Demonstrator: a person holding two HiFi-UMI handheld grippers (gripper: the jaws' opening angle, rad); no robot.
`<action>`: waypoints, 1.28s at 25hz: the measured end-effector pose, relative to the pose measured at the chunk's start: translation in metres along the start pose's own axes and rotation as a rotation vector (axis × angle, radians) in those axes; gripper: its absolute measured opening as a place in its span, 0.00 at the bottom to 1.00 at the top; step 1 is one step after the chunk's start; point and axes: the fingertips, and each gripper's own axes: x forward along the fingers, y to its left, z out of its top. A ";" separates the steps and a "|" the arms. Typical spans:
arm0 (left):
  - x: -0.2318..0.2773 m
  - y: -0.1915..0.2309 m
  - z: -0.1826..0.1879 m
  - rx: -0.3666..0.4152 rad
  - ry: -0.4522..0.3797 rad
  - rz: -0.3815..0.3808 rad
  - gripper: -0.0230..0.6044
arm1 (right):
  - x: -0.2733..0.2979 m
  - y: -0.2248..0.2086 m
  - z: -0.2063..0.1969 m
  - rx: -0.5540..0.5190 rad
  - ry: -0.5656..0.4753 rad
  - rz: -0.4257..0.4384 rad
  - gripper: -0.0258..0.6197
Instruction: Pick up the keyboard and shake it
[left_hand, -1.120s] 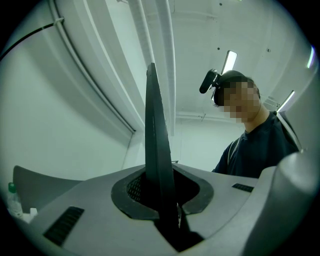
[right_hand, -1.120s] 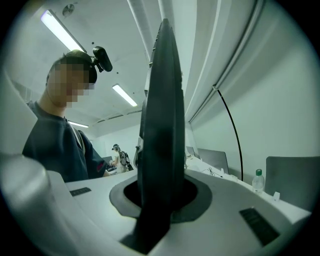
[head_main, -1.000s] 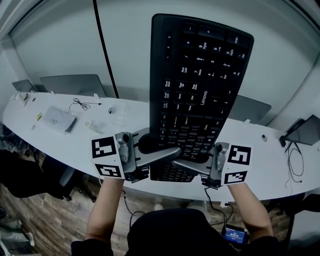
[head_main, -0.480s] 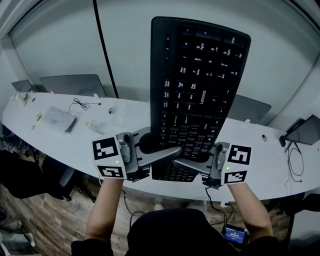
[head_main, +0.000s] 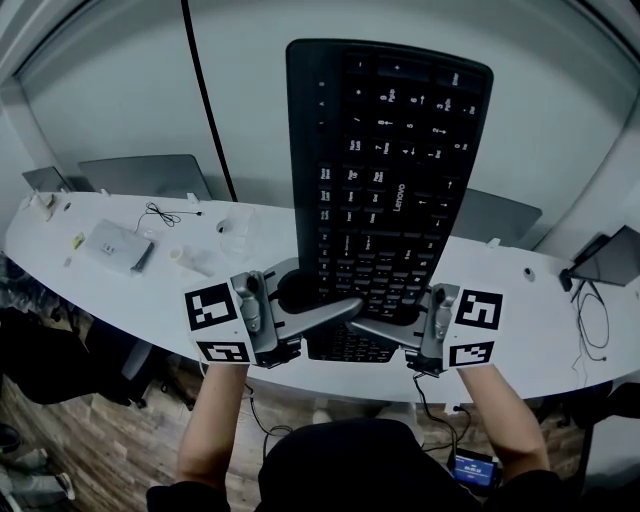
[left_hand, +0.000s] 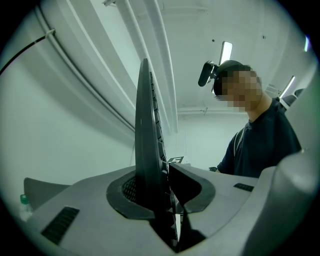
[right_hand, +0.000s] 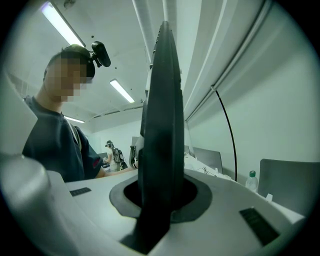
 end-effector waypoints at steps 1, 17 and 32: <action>0.000 0.000 0.000 0.004 -0.001 0.003 0.22 | 0.000 0.000 0.000 -0.001 0.000 -0.002 0.17; -0.029 0.021 0.014 0.032 -0.106 0.126 0.44 | 0.002 -0.006 0.001 -0.021 -0.003 -0.062 0.17; -0.032 0.043 0.017 0.201 -0.001 0.347 0.50 | -0.037 -0.043 -0.001 -0.145 0.142 -0.282 0.17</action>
